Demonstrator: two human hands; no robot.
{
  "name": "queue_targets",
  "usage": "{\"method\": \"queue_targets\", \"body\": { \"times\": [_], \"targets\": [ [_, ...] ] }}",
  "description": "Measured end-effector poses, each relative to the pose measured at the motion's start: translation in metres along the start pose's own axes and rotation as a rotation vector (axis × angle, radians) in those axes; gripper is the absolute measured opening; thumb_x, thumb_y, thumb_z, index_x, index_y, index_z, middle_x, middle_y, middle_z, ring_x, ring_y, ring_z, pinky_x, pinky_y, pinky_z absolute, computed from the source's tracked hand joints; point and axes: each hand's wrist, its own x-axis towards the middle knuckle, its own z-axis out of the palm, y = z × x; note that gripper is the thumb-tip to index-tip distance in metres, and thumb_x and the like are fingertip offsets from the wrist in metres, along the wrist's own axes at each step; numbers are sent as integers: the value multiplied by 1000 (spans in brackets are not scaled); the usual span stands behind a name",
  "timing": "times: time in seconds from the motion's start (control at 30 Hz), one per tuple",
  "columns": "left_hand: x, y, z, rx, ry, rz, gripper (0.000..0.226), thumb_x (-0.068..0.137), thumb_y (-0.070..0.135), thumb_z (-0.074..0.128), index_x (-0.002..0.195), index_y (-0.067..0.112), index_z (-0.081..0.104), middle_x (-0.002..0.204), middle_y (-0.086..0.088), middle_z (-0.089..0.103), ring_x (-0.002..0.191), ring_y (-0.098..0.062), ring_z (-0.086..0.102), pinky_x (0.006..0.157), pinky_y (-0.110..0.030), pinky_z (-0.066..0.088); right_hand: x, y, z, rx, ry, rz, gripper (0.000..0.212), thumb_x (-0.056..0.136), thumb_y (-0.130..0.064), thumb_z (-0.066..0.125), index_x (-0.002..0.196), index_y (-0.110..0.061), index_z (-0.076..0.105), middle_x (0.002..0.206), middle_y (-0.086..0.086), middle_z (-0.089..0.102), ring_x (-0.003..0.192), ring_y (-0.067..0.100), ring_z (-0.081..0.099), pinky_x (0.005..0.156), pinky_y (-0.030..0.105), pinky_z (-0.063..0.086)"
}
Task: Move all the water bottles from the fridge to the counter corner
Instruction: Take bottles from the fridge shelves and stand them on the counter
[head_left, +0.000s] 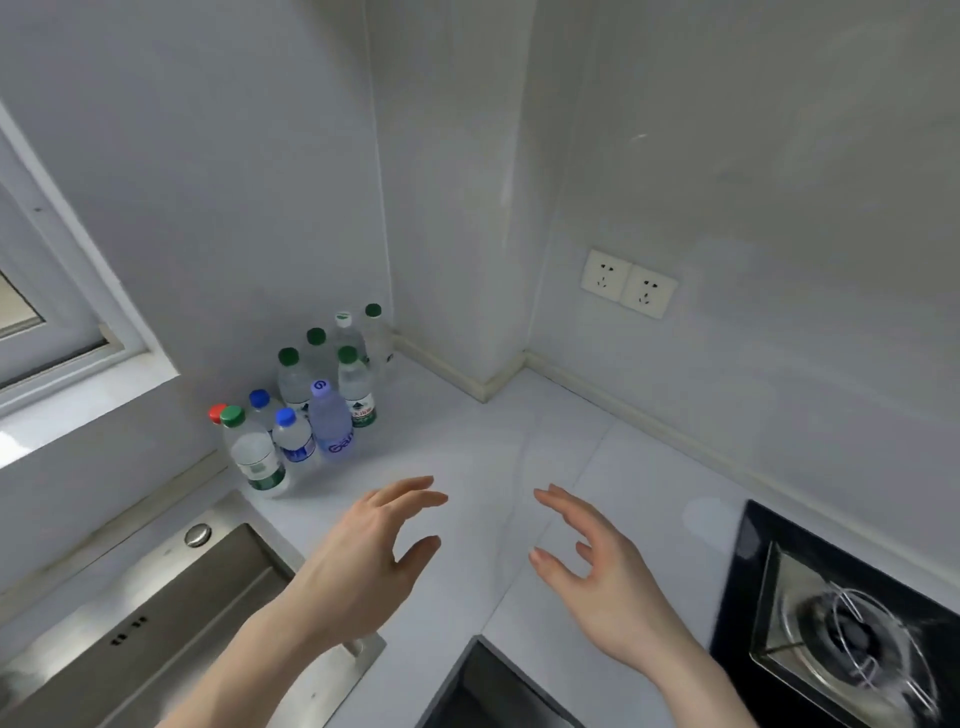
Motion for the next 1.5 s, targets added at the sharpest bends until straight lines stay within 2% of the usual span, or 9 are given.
{"method": "queue_targets", "body": {
  "times": [0.47, 0.6, 0.8, 0.9, 1.03, 1.2, 1.3, 1.43, 1.5],
  "targets": [
    [-30, 183, 111, 32, -232, 354, 42, 101, 42, 56, 143, 49, 48, 152, 40, 30, 139, 5, 30, 108, -19, 37, -197, 105, -91, 133, 369, 197, 55, 96, -33, 71, 140, -58, 50, 153, -41, 37, 142, -17, 32, 123, 29, 33],
    [-44, 238, 161, 51, -373, 525, 43, 102, 41, 55, 144, 48, 47, 154, 37, 31, 141, 4, 31, 108, -11, 25, -268, 125, -115, 162, 535, 282, 55, 97, -30, 70, 139, -59, 50, 151, -41, 38, 141, -16, 34, 120, 24, 35],
    [-52, 308, 216, 63, -543, 780, 45, 100, 42, 57, 144, 46, 48, 153, 34, 34, 141, 7, 32, 104, 4, 12, -356, 143, -127, 181, 802, 432, 55, 97, -35, 70, 141, -58, 48, 151, -43, 37, 144, -17, 30, 124, 29, 32],
    [-52, 354, 241, 79, -640, 956, 49, 101, 43, 56, 148, 46, 42, 156, 32, 29, 145, 5, 27, 114, -7, 16, -404, 145, -131, 184, 982, 545, 57, 97, -33, 69, 142, -60, 47, 152, -43, 36, 143, -18, 30, 123, 29, 34],
    [-53, 403, 266, 111, -728, 1144, 57, 102, 47, 52, 154, 46, 31, 159, 34, 14, 149, 6, 13, 115, -9, 7, -450, 136, -133, 117, 1149, 694, 62, 95, -41, 71, 144, -63, 41, 152, -44, 33, 141, -20, 31, 122, 27, 33],
    [-67, 463, 280, 50, -795, 1359, 58, 101, 48, 54, 155, 46, 31, 162, 33, 13, 149, 5, 13, 122, -22, 20, -491, 116, -129, 68, 1344, 834, 64, 94, -40, 72, 147, -59, 42, 151, -44, 32, 140, -9, 42, 124, 29, 32],
    [-79, 489, 286, 9, -850, 1471, 58, 101, 47, 55, 154, 45, 33, 163, 31, 14, 150, 4, 14, 124, -30, 24, -506, 102, -120, 43, 1450, 901, 64, 95, -39, 71, 150, -53, 42, 152, -44, 31, 143, -13, 33, 124, 30, 32],
    [-109, 514, 289, -33, -917, 1603, 57, 101, 46, 56, 154, 45, 34, 162, 32, 14, 146, 12, 10, 121, -23, 23, -527, 84, -99, 29, 1555, 968, 65, 95, -39, 72, 151, -51, 41, 160, -34, 32, 141, -17, 33, 123, 28, 33],
    [-131, 530, 291, -53, -945, 1698, 57, 100, 46, 56, 153, 46, 35, 162, 32, 14, 144, 16, 8, 117, -15, 16, -545, 73, -85, 18, 1637, 999, 65, 95, -39, 72, 151, -52, 41, 160, -34, 31, 142, -20, 28, 124, 30, 32]
  ]
}}
